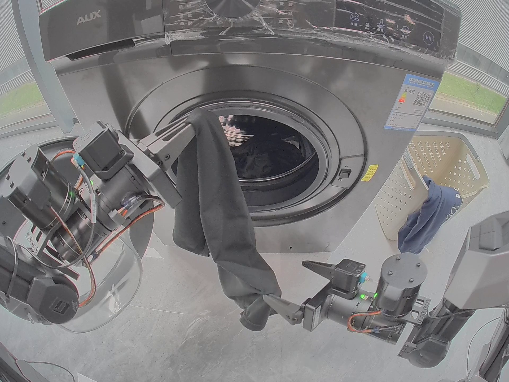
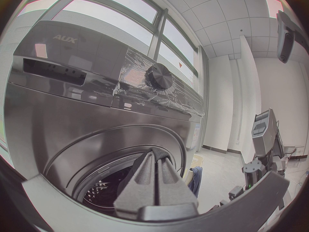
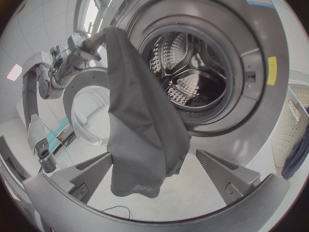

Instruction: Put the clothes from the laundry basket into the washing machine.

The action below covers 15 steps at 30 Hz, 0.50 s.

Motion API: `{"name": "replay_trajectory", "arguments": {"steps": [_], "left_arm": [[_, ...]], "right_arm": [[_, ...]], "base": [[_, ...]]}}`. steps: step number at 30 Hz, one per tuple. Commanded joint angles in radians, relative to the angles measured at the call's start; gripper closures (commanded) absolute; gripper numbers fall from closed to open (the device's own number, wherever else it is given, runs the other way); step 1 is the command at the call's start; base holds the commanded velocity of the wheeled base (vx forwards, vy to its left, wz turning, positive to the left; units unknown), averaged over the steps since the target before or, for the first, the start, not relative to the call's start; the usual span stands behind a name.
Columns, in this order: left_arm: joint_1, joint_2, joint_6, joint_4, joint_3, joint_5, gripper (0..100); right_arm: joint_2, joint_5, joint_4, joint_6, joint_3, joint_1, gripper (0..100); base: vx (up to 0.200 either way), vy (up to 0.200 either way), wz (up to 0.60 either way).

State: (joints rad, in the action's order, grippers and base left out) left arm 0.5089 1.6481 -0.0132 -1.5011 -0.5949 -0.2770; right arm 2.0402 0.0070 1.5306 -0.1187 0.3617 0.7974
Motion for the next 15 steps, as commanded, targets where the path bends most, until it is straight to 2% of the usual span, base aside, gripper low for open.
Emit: {"name": "replay_trajectory", "arguments": {"steps": [1, 8, 15], "left_arm": [[0.013, -0.001, -0.001, -0.001, -0.002, 0.002, 100], [0.019, -0.005, -0.001, -0.002, -0.003, 0.010, 100], [0.039, -0.007, -0.001, -0.005, -0.003, 0.013, 100]], "right_arm": [[0.094, -0.001, 0.002, -0.001, 0.054, 0.036, 0], [0.152, 0.004, 0.002, -0.001, 0.187, 0.068, 0], [0.216, 0.001, -0.001, 0.005, 0.339, 0.045, 0]], "base": [[0.000, 0.000, 0.00], [0.000, 0.000, 0.00], [0.000, 0.000, 0.00]]}}
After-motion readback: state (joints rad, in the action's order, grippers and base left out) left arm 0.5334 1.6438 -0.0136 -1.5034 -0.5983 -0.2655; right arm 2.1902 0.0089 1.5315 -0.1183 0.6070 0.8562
